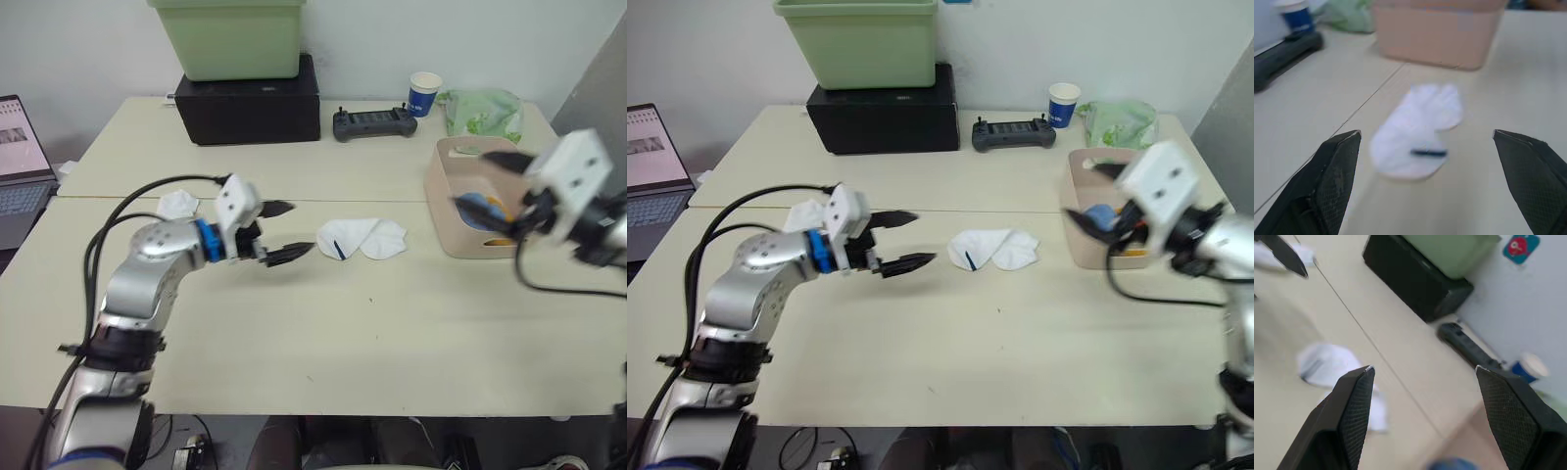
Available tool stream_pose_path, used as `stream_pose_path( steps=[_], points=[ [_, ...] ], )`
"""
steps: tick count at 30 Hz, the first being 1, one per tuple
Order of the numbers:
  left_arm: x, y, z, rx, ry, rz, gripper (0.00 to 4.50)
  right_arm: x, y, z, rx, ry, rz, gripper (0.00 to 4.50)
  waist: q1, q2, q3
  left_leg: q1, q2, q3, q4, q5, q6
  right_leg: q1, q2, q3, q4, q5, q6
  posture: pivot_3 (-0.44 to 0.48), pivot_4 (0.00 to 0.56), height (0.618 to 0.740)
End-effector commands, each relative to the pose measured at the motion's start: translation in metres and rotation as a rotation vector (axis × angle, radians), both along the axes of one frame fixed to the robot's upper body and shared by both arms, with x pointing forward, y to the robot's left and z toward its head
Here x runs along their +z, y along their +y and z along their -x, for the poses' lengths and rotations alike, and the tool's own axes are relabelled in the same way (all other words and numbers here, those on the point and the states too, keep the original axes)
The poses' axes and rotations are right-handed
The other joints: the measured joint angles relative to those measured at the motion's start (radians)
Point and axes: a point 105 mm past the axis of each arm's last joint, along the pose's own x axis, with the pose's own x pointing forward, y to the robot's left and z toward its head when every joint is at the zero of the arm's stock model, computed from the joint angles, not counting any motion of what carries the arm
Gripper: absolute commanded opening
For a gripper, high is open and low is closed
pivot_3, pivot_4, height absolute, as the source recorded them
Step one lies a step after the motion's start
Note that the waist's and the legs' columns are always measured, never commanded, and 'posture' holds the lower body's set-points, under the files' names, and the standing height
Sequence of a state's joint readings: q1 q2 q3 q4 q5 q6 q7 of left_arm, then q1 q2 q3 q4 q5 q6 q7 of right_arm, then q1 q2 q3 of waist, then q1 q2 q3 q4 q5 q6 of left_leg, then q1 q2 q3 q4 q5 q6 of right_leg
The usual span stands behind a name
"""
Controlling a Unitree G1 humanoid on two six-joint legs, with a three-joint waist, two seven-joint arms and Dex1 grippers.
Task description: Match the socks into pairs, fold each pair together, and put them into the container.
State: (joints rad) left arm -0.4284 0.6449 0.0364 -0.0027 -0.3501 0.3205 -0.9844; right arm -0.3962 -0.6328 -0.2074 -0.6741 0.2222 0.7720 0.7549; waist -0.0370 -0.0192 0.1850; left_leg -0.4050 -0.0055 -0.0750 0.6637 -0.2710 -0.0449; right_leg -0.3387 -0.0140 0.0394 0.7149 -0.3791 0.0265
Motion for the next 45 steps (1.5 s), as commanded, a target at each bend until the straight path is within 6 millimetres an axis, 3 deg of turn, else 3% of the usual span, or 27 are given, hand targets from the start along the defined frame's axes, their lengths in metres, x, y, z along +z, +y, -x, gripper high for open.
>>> stream_pose_path(
  steps=[1, 5, 9, 12, 13, 17, 19, 23, 28, 32, 36, 39, 45],
  points=[
    [0.008, 0.03, 0.003, 0.18, -0.114, 0.031, 4.5, -0.013, 0.022, 0.006, -0.002, -0.035, -0.05, 3.53, 0.005, 0.0, 0.0, -0.001, 0.0, 0.0, 0.0, 0.0, 0.0, -0.001, 0.0, 0.0, 0.0, 0.0, 0.0, 0.0, 0.15, 0.725],
    [-0.008, 0.051, 0.02, 0.372, -0.13, 0.077, 4.5, -0.06, 0.034, 0.017, 0.064, 0.057, -0.001, 3.53, 0.019, 0.0, 0.0, -0.005, -0.003, -0.001, 0.001, 0.0, 0.0, -0.003, -0.004, -0.002, -0.002, 0.0, 0.0, 0.0, 0.15, 0.725],
    [-0.035, 0.057, 0.042, 0.429, -0.07, 0.072, 4.5, -0.085, 0.042, 0.039, 0.133, 0.144, -0.032, 3.53, 0.019, -0.001, 0.0, -0.005, -0.003, 0.0, 0.002, -0.001, 0.001, -0.003, -0.005, -0.001, -0.002, 0.0, 0.001, 0.0, 0.15, 0.725],
    [-0.059, 0.078, 0.054, 0.558, -0.023, 0.063, 4.5, -0.109, 0.037, 0.043, 0.096, 0.173, -0.008, 3.53, 0.013, 0.0, 0.0, 0.0, -0.003, 0.0, 0.001, -0.002, 0.003, 0.001, -0.004, -0.002, -0.001, 0.0, 0.001, 0.0, 0.15, 0.725],
    [-0.062, 0.085, 0.058, 0.592, -0.014, 0.066, 4.5, -0.112, 0.036, 0.045, 0.092, 0.176, -0.017, 3.53, 0.011, -0.001, 0.0, 0.003, -0.003, 0.0, -0.001, -0.002, 0.003, 0.004, -0.004, -0.001, -0.001, 0.0, 0.001, 0.0, 0.15, 0.725],
    [-0.079, 0.111, 0.077, 0.697, 0.052, 0.091, 4.5, -0.115, 0.031, 0.049, 0.077, 0.204, -0.067, 4.44, 0.003, -0.001, 0.0, 0.005, -0.002, 0.0, -0.002, -0.002, 0.003, 0.004, -0.003, -0.001, -0.001, 0.0, 0.001, 0.0, 0.15, 0.725],
    [-0.085, 0.114, 0.081, 0.693, 0.054, 0.068, 4.5, -0.112, 0.028, 0.048, 0.071, 0.201, -0.065, 4.48, 0.004, -0.001, 0.0, 0.005, -0.002, 0.0, -0.002, -0.002, 0.003, 0.004, -0.003, -0.001, -0.001, 0.0, 0.001, 0.0, 0.15, 0.725],
    [-0.076, 0.132, 0.057, 0.781, -0.039, 0.064, 4.5, -0.108, 0.024, 0.043, 0.055, 0.191, -0.052, 4.48, 0.015, -0.002, -0.001, 0.005, -0.002, 0.0, -0.001, -0.002, 0.003, 0.005, -0.003, -0.002, -0.002, 0.0, 0.001, 0.0, 0.15, 0.725],
    [-0.059, 0.143, 0.014, 0.797, -0.121, -0.01, 4.5, -0.104, 0.039, 0.044, 0.125, 0.217, -0.029, 4.48, 0.014, -0.004, -0.003, 0.005, -0.002, -0.001, -0.001, -0.002, 0.003, 0.005, -0.003, -0.003, -0.002, 0.0, 0.001, 0.0, 0.15, 0.725],
    [-0.055, 0.127, -0.017, 0.717, -0.087, 0.003, 4.5, -0.094, 0.044, 0.04, 0.125, 0.196, -0.049, 4.48, 0.009, -0.004, -0.003, 0.005, -0.003, 0.0, -0.001, -0.002, 0.003, 0.005, -0.003, -0.003, -0.002, 0.0, 0.001, 0.0, 0.15, 0.725],
    [-0.059, 0.116, -0.035, 0.688, -0.052, -0.017, 4.5, -0.092, 0.047, 0.039, 0.115, 0.191, -0.054, 4.48, 0.003, -0.005, -0.003, 0.004, -0.002, 0.0, -0.001, -0.002, 0.002, 0.003, -0.003, -0.003, -0.001, 0.0, 0.001, 0.0, 0.15, 0.725],
    [-0.06, 0.117, -0.043, 0.726, -0.031, -0.011, 3.91, -0.093, 0.047, 0.039, 0.099, 0.188, -0.058, 4.5, 0.003, -0.005, -0.003, 0.004, -0.002, 0.0, -0.001, -0.002, 0.003, 0.002, -0.003, -0.003, 0.0, 0.0, 0.001, 0.0, 0.15, 0.725],
    [-0.065, 0.114, -0.038, 0.746, 0.013, 0.02, 2.02, -0.09, 0.046, 0.039, 0.074, 0.179, -0.069, 4.5, 0.004, -0.005, -0.003, 0.004, -0.002, 0.0, -0.001, -0.001, 0.002, 0.003, -0.003, -0.003, 0.0, 0.0, 0.001, 0.0, 0.15, 0.725]
  ],
)
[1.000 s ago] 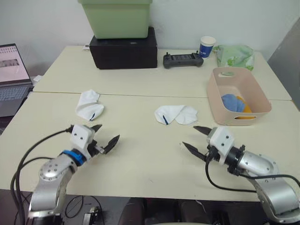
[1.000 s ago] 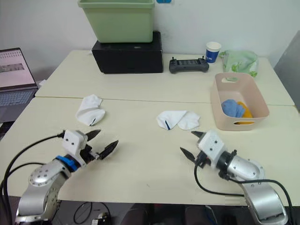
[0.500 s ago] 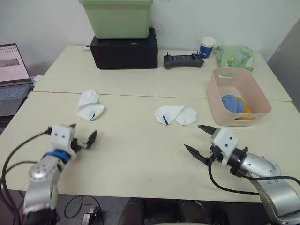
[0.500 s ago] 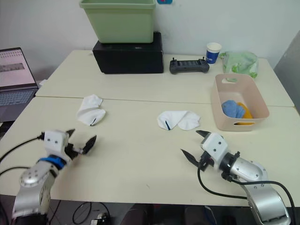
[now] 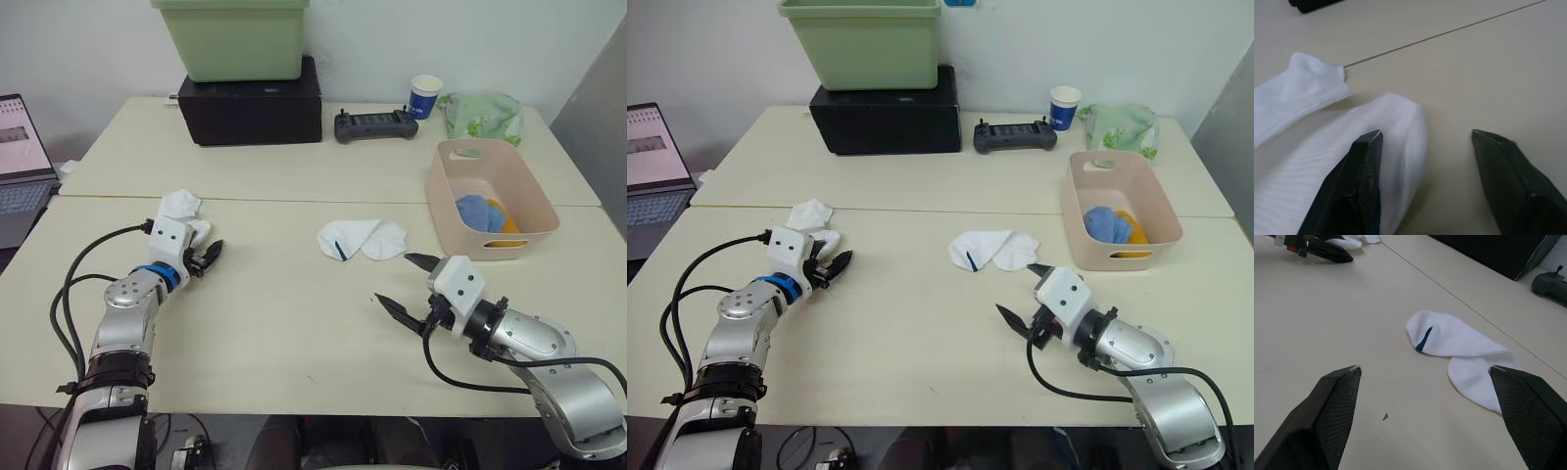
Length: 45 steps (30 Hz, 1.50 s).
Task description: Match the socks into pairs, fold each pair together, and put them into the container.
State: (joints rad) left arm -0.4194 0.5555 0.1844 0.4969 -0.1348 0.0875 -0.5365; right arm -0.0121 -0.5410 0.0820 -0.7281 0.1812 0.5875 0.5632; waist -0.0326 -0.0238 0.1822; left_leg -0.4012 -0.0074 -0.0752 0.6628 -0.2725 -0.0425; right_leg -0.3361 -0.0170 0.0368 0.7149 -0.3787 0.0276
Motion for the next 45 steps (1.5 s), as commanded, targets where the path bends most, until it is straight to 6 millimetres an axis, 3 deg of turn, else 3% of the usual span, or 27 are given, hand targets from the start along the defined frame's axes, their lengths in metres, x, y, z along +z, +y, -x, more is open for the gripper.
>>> stream_pose_path(
  steps=[1, 6, 9, 17, 24, 28, 31, 38, 43, 45],
  points=[
    [0.006, -0.002, 0.006, 0.004, -0.014, 0.012, 1.7, 0.013, 0.005, 0.005, 0.012, -0.049, -0.022, 4.5, -0.001, 0.0, 0.0, 0.0, 0.0, 0.0, 0.0, 0.0, 0.0, 0.0, 0.0, 0.0, 0.0, 0.0, 0.0, 0.0, 0.15, 0.725],
    [0.008, -0.008, 0.023, -0.027, -0.024, 0.025, 0.04, 0.014, 0.005, 0.004, 0.006, -0.054, -0.019, 4.5, -0.001, 0.0, 0.0, 0.0, 0.0, 0.0, 0.0, 0.0, -0.001, 0.0, 0.0, 0.001, 0.0, 0.0, 0.0, 0.0, 0.15, 0.725],
    [0.013, -0.016, 0.033, -0.079, -0.015, 0.083, 0.01, 0.014, 0.005, 0.003, 0.011, -0.055, -0.017, 4.5, 0.001, 0.0, 0.0, 0.0, 0.0, 0.0, 0.0, 0.0, 0.0, 0.0, 0.0, 0.0, 0.0, 0.0, 0.0, 0.0, 0.15, 0.725],
    [0.013, -0.073, 0.076, -0.389, 0.135, 0.199, 0.01, 0.017, 0.004, 0.0, 0.012, -0.057, -0.009, 4.5, 0.001, 0.0, 0.0, 0.0, 0.0, 0.0, 0.0, 0.0, 0.001, 0.001, 0.0, 0.0, 0.0, 0.0, 0.0, 0.0, 0.15, 0.725],
    [0.008, -0.147, 0.116, -0.752, 0.342, 0.291, 0.01, 0.018, -0.004, 0.002, -0.008, -0.046, 0.013, 4.5, 0.001, 0.0, 0.0, 0.0, 0.0, 0.0, 0.0, 0.0, 0.001, 0.001, 0.0, 0.001, -0.001, 0.0, 0.0, 0.0, 0.15, 0.725],
    [0.006, -0.159, 0.118, -0.797, 0.371, 0.316, 0.01, 0.017, -0.008, 0.005, -0.019, -0.036, 0.027, 4.5, 0.0, 0.0, 0.0, 0.0, 0.0, 0.0, 0.0, 0.0, 0.001, 0.001, 0.0, 0.001, -0.001, 0.0, 0.0, 0.0, 0.15, 0.725],
    [0.008, -0.158, 0.118, -0.816, 0.352, 0.284, 0.6, 0.017, -0.01, 0.007, -0.024, -0.029, 0.029, 4.5, -0.001, 0.0, 0.0, 0.001, 0.0, 0.0, 0.0, 0.0, 0.001, 0.001, 0.001, 0.001, 0.0, 0.0, 0.0, 0.0, 0.15, 0.725],
    [0.046, -0.143, 0.117, -0.807, 0.238, 0.333, 2.84, 0.014, -0.001, 0.009, -0.011, -0.011, 0.001, 4.5, 0.001, 0.0, 0.0, 0.0, 0.0, 0.0, 0.0, 0.0, 0.001, 0.001, 0.001, 0.001, -0.001, 0.0, 0.0, 0.0, 0.15, 0.725],
    [0.053, -0.112, 0.087, -0.668, 0.123, 0.18, 4.48, 0.011, 0.018, 0.005, 0.031, 0.012, -0.058, 4.5, 0.001, 0.0, 0.0, 0.001, 0.0, 0.0, 0.0, 0.0, 0.001, 0.001, 0.001, 0.001, -0.001, 0.0, 0.0, 0.0, 0.15, 0.725],
    [0.049, -0.103, 0.079, -0.651, 0.085, 0.056, 4.48, 0.006, 0.03, 0.003, 0.058, 0.033, -0.08, 4.5, -0.001, 0.0, 0.0, 0.001, 0.0, 0.0, -0.001, 0.0, 0.001, 0.001, 0.001, 0.001, -0.001, 0.0, 0.0, 0.0, 0.15, 0.725]
  ],
)
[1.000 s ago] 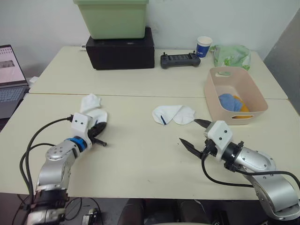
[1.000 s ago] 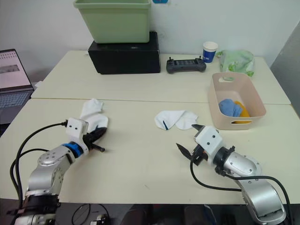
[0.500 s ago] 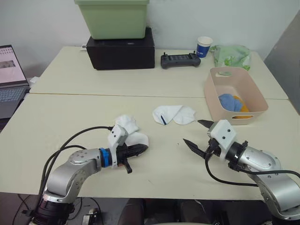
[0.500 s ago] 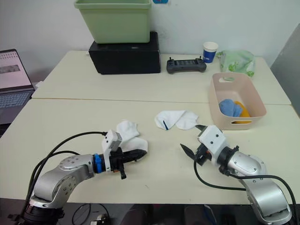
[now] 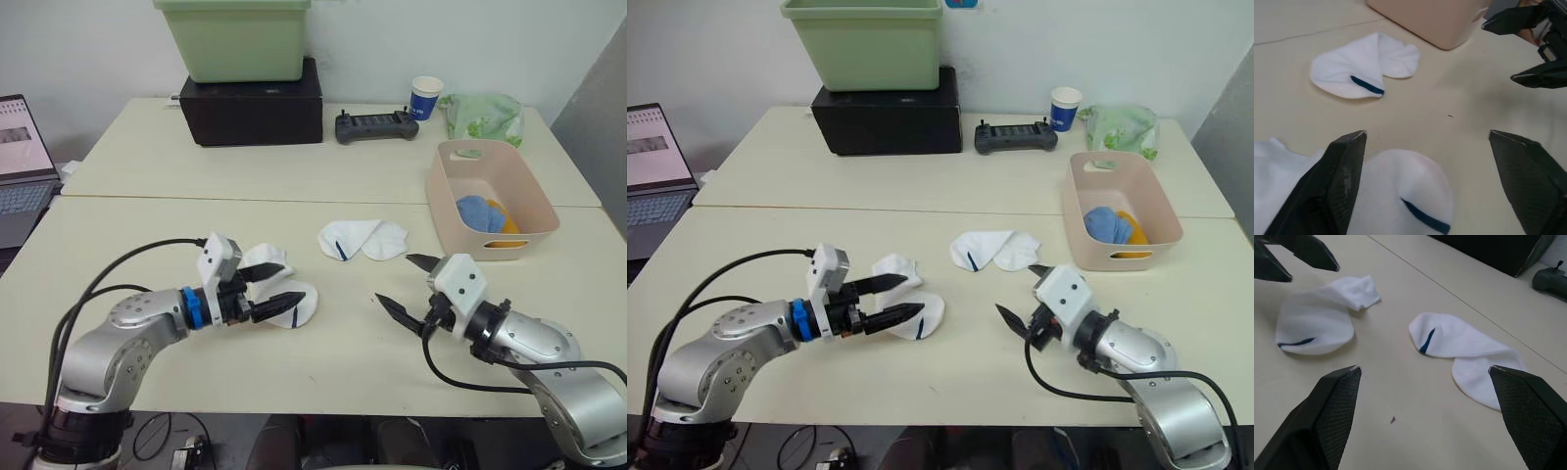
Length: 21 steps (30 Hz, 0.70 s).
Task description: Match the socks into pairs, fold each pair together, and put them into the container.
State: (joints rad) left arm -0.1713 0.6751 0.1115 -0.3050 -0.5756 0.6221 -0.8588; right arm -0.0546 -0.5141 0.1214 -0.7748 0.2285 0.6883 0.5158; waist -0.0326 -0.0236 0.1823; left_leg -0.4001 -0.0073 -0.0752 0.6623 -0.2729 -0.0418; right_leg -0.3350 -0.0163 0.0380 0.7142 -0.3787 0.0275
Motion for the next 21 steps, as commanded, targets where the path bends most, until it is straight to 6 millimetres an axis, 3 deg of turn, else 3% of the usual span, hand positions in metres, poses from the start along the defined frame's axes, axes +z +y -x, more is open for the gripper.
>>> stream_pose_path(
  steps=[1, 8, 13, 18, 21],
  points=[
    [0.0, 0.017, -0.014, 0.042, -0.14, -0.153, 4.48, -0.003, 0.02, -0.001, 0.056, 0.008, -0.034, 4.5, -0.001, 0.0, 0.0, 0.0, 0.0, 0.0, 0.0, 0.0, 0.0, 0.0, 0.0, 0.0, 0.0, 0.0, 0.0, 0.0, 0.15, 0.725],
    [-0.013, 0.036, -0.03, 0.16, -0.238, -0.251, 4.48, -0.027, 0.058, -0.012, 0.151, 0.141, -0.115, 4.5, 0.0, 0.0, 0.0, -0.001, 0.0, 0.0, 0.0, 0.0, 0.0, -0.001, 0.0, 0.0, -0.001, 0.0, 0.0, 0.0, 0.15, 0.725],
    [-0.024, 0.031, -0.025, 0.138, -0.213, -0.244, 4.48, -0.051, 0.089, -0.024, 0.182, 0.264, -0.139, 4.5, -0.002, 0.0, 0.0, 0.0, 0.0, 0.0, -0.001, 0.0, 0.0, -0.002, 0.0, 0.0, 0.0, 0.0, 0.0, 0.0, 0.15, 0.725],
    [-0.032, 0.025, -0.024, 0.137, -0.191, -0.252, 4.48, -0.066, 0.096, -0.033, 0.151, 0.309, -0.102, 4.5, 0.0, 0.0, 0.0, -0.001, 0.0, 0.0, 0.0, 0.0, 0.0, -0.002, 0.0, 0.0, 0.0, 0.0, 0.0, 0.0, 0.15, 0.725],
    [-0.036, 0.024, -0.027, 0.153, -0.18, -0.268, 4.5, -0.07, 0.098, -0.033, 0.162, 0.3, -0.063, 3.57, 0.0, 0.0, 0.0, 0.0, 0.0, 0.0, 0.0, 0.0, 0.0, -0.002, 0.0, 0.0, 0.001, 0.0, 0.0, 0.0, 0.15, 0.725]
  ],
)
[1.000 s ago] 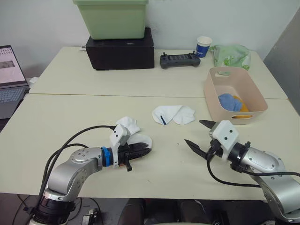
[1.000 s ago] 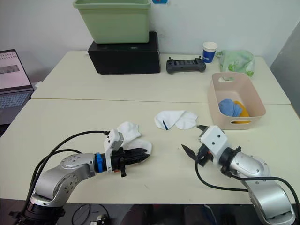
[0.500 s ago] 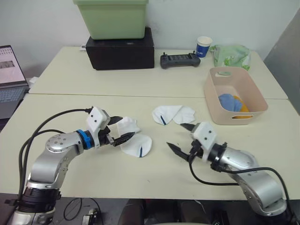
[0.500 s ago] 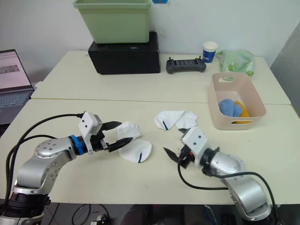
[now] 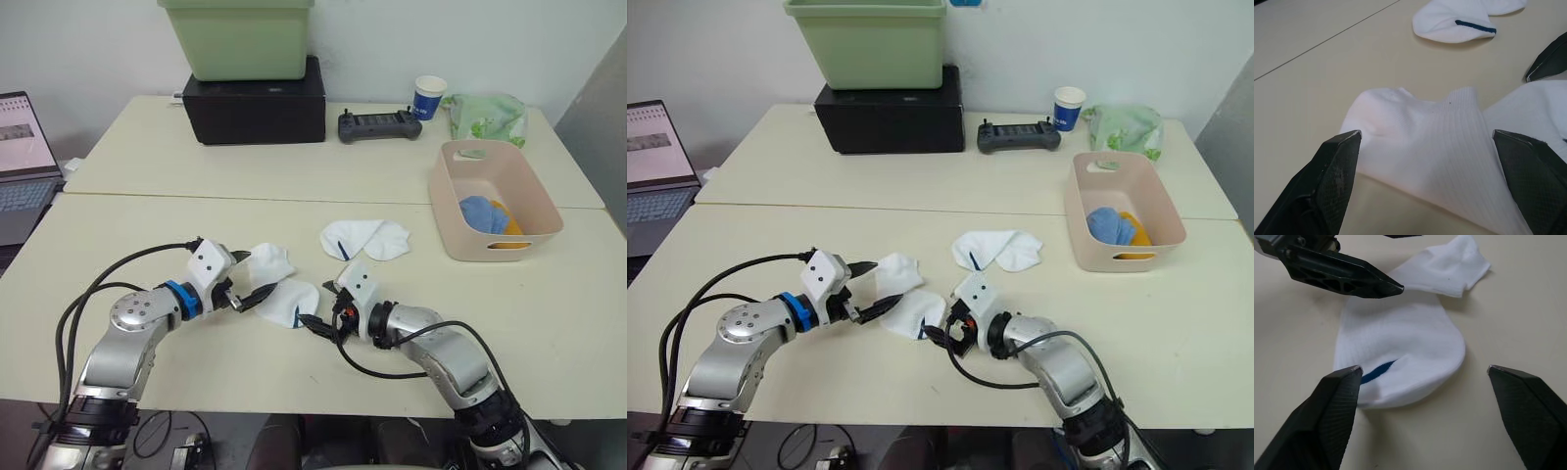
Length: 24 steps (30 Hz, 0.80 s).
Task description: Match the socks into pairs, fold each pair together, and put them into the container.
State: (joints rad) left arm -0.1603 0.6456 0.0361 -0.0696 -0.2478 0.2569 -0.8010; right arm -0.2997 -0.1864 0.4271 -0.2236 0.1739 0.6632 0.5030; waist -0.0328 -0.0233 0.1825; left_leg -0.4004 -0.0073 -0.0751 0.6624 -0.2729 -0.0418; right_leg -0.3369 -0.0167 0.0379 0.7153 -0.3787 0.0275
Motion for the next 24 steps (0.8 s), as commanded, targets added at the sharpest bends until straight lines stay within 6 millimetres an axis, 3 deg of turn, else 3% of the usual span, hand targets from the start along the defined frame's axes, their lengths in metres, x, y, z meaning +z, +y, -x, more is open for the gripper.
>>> stream_pose_path(
  steps=[1, 8, 10, 14, 19, 24],
  points=[
    [-0.001, -0.005, -0.002, 0.011, -0.014, -0.025, 4.11, 0.001, 0.004, 0.0, 0.025, -0.036, 0.025, 3.2, 0.0, 0.0, 0.0, 0.0, 0.0, 0.0, 0.0, 0.0, 0.0, 0.0, 0.0, 0.0, 0.0, 0.0, 0.0, 0.0, 0.15, 0.725],
    [-0.005, 0.0, 0.002, 0.07, 0.004, -0.02, 1.91, 0.011, 0.003, 0.0, 0.036, -0.091, 0.015, 0.52, -0.004, 0.0, 0.0, 0.0, 0.0, 0.0, -0.001, 0.0, 0.0, -0.001, 0.0, 0.0, 0.0, 0.0, 0.0, 0.0, 0.15, 0.725],
    [-0.003, 0.004, 0.003, 0.106, 0.006, 0.013, 1.26, 0.014, 0.001, 0.0, 0.034, -0.101, 0.007, 0.0, -0.004, 0.0, 0.0, 0.0, 0.0, 0.0, -0.001, 0.0, 0.0, -0.001, 0.0, 0.0, 0.0, 0.0, 0.0, 0.0, 0.15, 0.725],
    [0.015, 0.005, 0.005, 0.18, -0.027, 0.185, 0.05, 0.023, -0.002, -0.001, 0.022, -0.125, -0.011, 0.0, -0.001, 0.0, 0.0, 0.0, 0.0, 0.0, 0.0, 0.0, 0.0, 0.0, 0.0, -0.001, 0.0, 0.0, 0.0, 0.0, 0.15, 0.725],
    [0.033, 0.014, 0.01, 0.309, 0.016, 0.457, 0.05, 0.039, -0.019, 0.0, -0.003, -0.154, -0.028, 0.0, -0.001, 0.0, 0.0, -0.001, 0.0, -0.001, 0.0, 0.0, 0.0, 0.0, 0.0, -0.001, 0.0, 0.0, 0.0, 0.0, 0.15, 0.725],
    [0.018, 0.013, 0.017, 0.374, 0.155, 0.569, 0.05, 0.052, -0.036, 0.003, -0.026, -0.176, -0.01, 0.0, 0.0, 0.0, 0.0, 0.0, 0.0, 0.0, 0.0, 0.0, 0.0, 0.0, 0.0, -0.001, 0.0, 0.0, 0.0, 0.0, 0.15, 0.725]
  ],
)
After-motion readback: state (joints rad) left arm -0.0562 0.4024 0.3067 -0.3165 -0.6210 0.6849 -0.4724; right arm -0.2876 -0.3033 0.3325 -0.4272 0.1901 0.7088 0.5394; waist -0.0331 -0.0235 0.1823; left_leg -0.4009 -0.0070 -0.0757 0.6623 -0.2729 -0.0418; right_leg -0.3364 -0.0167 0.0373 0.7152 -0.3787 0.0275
